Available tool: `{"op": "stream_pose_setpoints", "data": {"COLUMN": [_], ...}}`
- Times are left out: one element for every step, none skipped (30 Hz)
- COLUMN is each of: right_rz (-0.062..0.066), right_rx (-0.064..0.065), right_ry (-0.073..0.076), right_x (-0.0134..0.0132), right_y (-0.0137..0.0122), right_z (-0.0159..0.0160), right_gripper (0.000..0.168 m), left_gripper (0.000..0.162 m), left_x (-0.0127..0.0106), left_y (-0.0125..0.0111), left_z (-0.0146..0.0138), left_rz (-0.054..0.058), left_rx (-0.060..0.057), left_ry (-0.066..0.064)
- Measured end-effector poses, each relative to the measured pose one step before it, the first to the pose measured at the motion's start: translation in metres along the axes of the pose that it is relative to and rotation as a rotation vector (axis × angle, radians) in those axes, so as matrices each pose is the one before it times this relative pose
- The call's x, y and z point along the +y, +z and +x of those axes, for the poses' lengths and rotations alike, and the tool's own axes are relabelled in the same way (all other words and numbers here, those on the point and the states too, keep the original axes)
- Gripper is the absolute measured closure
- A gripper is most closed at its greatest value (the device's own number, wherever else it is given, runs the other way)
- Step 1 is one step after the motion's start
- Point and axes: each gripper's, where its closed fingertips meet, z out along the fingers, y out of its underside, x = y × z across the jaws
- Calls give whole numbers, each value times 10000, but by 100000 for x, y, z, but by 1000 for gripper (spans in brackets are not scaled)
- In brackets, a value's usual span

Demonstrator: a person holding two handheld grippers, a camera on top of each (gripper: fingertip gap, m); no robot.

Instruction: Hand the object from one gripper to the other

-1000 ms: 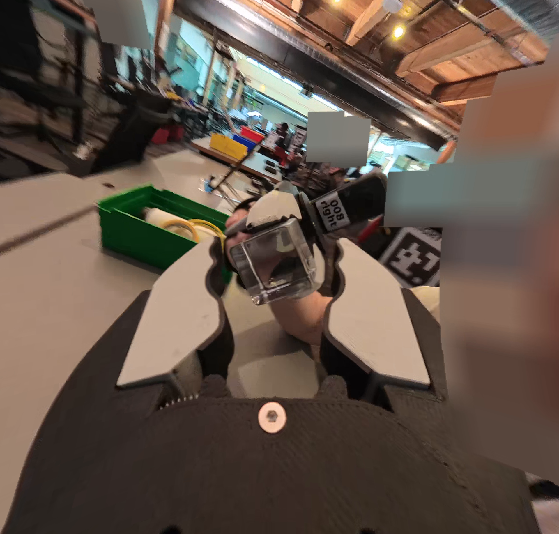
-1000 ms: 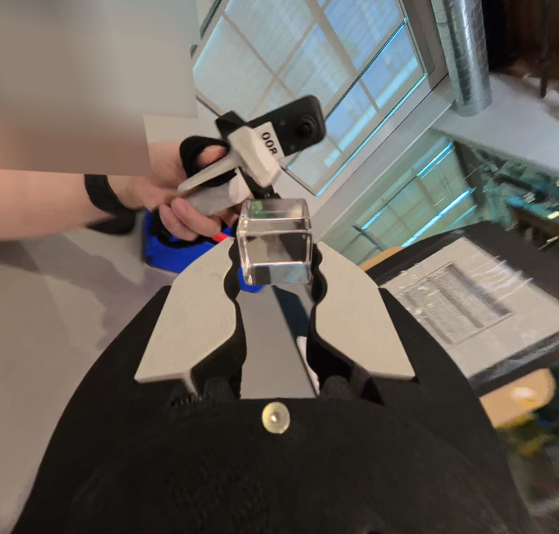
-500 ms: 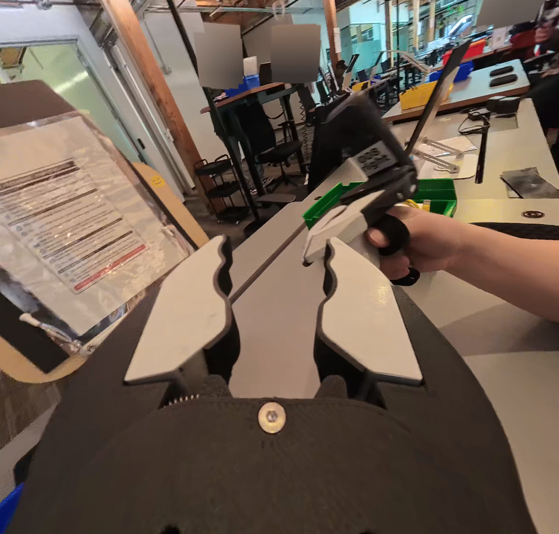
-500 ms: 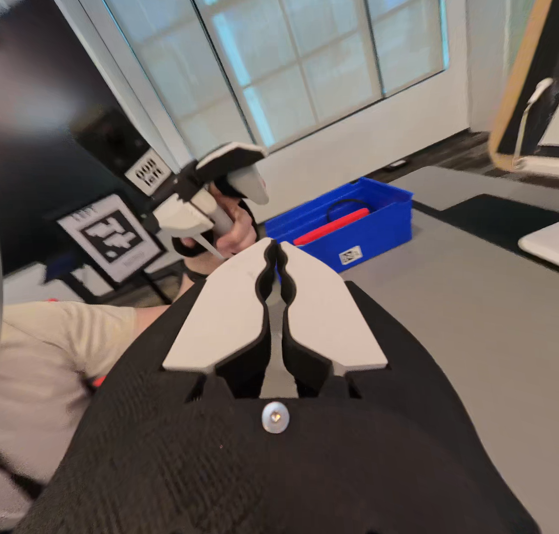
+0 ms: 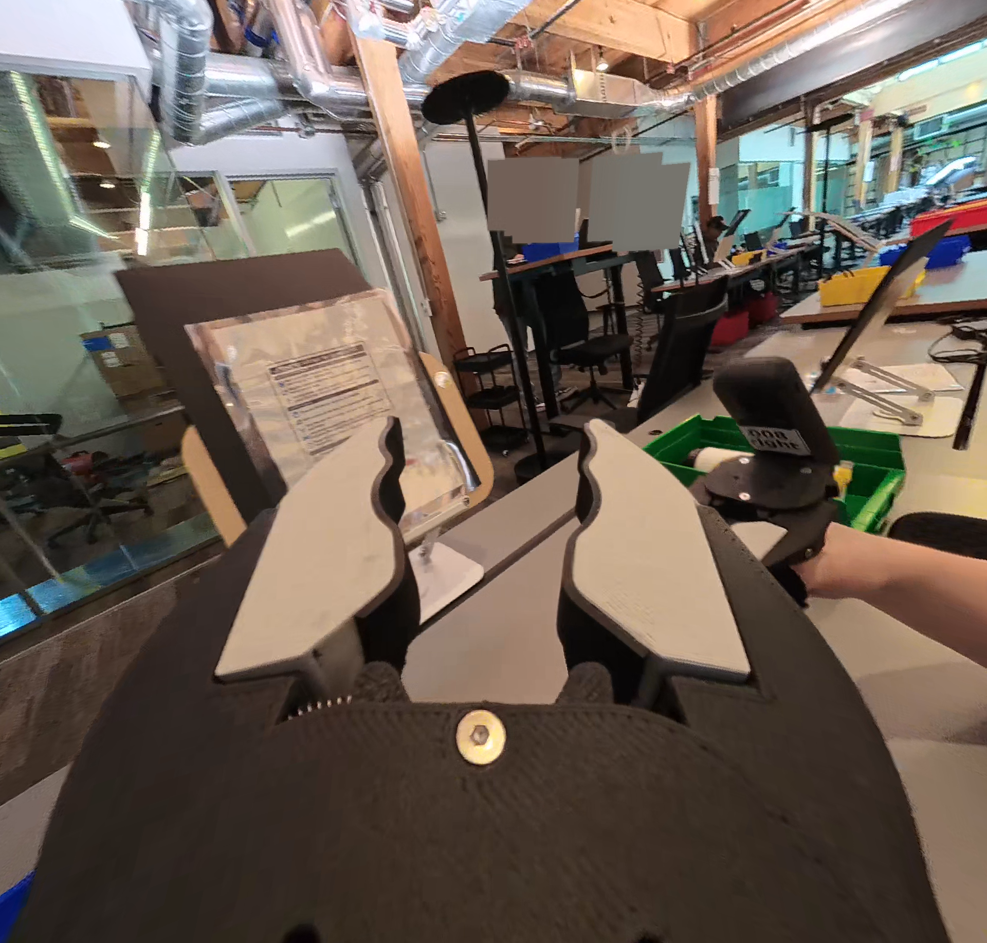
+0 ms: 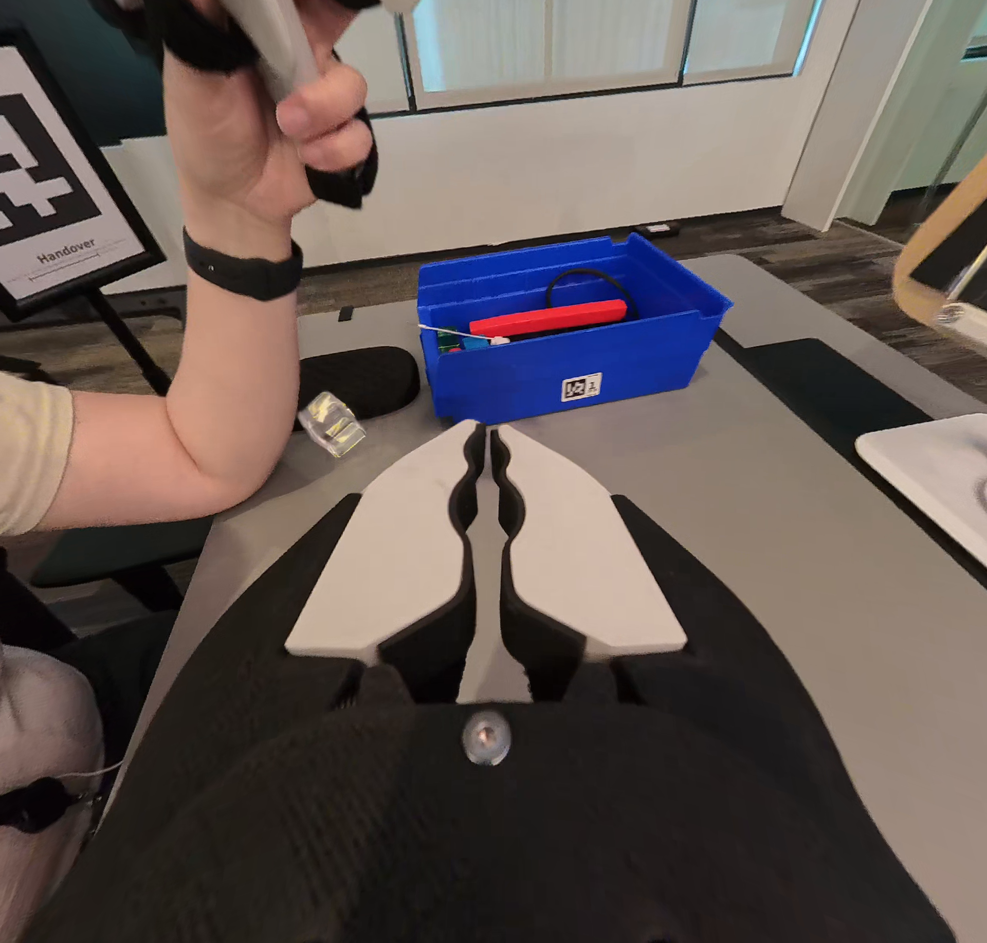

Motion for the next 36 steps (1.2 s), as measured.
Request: {"op": "stream_pose_setpoints", "data": {"right_rz": [-143, -230, -249, -223, -196, -164, -144, -150, -130, -81, -66, -112, -148, -102, -24, 42, 104, 166, 232, 286, 290, 252, 255, 273, 172, -70, -225, -165, -197, -296, -250, -219, -216, -182, -209, -225], "right_rx": [-180, -118, -69, -66, -86, -126, -169, -221, -239, -260, -244, -159, -168, -262, -300, -272, -217, -182, -165, -191, -171, -89, 32, 117, 191, 243, 186, -22, -125, -117, -99, 13, 0, -174, -113, -8], "right_ry": [-69, -106, -163, -206, -207, -187, -159, -144, -134, -144, -131, -84, -39, 19, 85, 118, 135, 170, 210, 219, 197, 111, 22, -10, 28, 26, -19, -37, -20, -67, -191, -205, -130, -103, -77, -94], "right_x": [387, 500, 528, 489, 430, 374, 340, 340, 328, 276, 268, 314, 341, 295, 234, 217, 211, 193, 109, 15, -48, -92, -131, -184, -95, 160, 311, 199, 227, 312, 245, 205, 182, 127, 179, 196], "right_y": [414, 467, 517, 528, 553, 561, 576, 582, 609, 637, 653, 675, 658, 644, 602, 594, 593, 586, 588, 613, 664, 728, 810, 904, 1013, 1091, 1126, 1104, 1064, 994, 908, 807, 740, 703, 668, 628], "right_z": [-437, -375, -341, -381, -426, -527, -618, -716, -765, -832, -795, -621, -553, -600, -549, -427, -288, -169, -104, -87, -37, 59, 161, 175, 180, 172, 13, -339, -503, -476, -441, -227, -159, -374, -251, -131], "right_gripper": [164, 162, 159, 156, 154, 152, 149, 147, 145, 144, 143, 143, 142, 141, 140, 139, 137, 136, 135, 132, 130, 126, 122, 119, 117, 116, 115, 113, 113, 112, 108, 106, 104, 102, 101, 100], "left_gripper": [100, 100, 100, 100, 101, 105, 108, 109, 110, 111, 111, 111, 110, 110, 110, 108, 107, 105, 104, 104, 104, 104, 104, 102, 99, 99, 100, 100, 99, 99, 99, 100, 100, 100, 99, 99], "left_x": [-535, -644, -726, -857, -1079, -1109, -1055, -966, -803, -561, -359, -214, -33, 240, 445, 585, 747, 798, 730, 684, 678, 710, 820, 894, 822, 620, 609, 867, 1037, 954, 823, 780, 801, 783, 658, 458], "left_y": [-756, -809, -865, -895, -942, -943, -906, -849, -779, -658, -510, -309, -84, 150, 381, 575, 709, 810, 872, 909, 958, 979, 964, 936, 839, 689, 562, 538, 511, 479, 456, 444, 404, 367, 292, 208], "left_z": [-498, -404, -309, -192, -172, -268, -305, -151, -86, -174, -121, 62, 122, 11, 53, 174, 310, 502, 730, 913, 991, 1185, 1367, 1464, 1430, 1408, 1432, 1246, 1002, 739, 558, 522, 515, 470, 312, 184], "left_rz": [93, 132, 166, 243, 416, 454, 419, 362, 255, 125, 49, 32, 0, -84, -132, -159, -226, -228, -147, -70, 12, 61, 64, -22, -132, -67, 12, -125, -286, -240, -169, -183, -234, -288, -268, -206], "left_rx": [-250, -204, -151, -78, -64, -108, -107, -1, 15, -61, -49, 87, 161, 137, 185, 269, 306, 344, 393, 383, 313, 327, 364, 407, 391, 392, 424, 377, 303, 198, 139, 164, 201, 206, 112, 38], "left_ry": [23, -59, -103, -108, -134, -202, -273, -296, -329, -375, -349, -279, -224, -250, -267, -314, -377, -382, -352, -297, -319, -343, -358, -341, -318, -243, -151, -150, -171, -198, -194, -202, -190, -125, -40, 45]}}
